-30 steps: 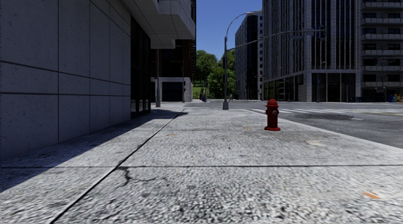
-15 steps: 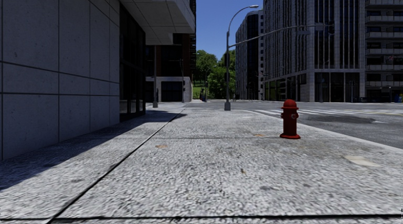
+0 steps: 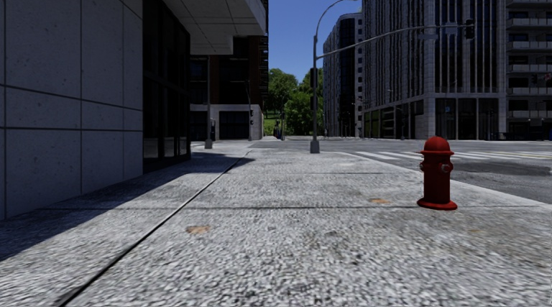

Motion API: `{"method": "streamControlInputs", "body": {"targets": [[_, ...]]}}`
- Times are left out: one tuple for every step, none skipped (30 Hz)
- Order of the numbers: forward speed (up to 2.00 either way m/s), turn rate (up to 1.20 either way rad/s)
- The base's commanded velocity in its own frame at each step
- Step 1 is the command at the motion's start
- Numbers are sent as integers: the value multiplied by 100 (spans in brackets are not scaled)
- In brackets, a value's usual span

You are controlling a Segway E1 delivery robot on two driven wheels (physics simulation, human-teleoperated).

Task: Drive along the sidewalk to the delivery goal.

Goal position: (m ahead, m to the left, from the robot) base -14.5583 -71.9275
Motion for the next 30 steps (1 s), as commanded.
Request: {"method": "streamControlInputs", "body": {"targets": [[200, 0], [200, 0], [200, 0], [200, 0], [200, 0], [200, 0], [200, 0], [200, 0], [200, 0], [200, 0], [200, 0], [200, 0], [200, 0], [200, 0], [200, 0], [200, 0], [200, 0], [200, 0], [200, 0], [200, 0], [200, 0], [200, 0], [200, 0], [200, 0], [200, 0], [200, 0], [200, 0], [200, 0], [200, 0], [200, 0]]}}
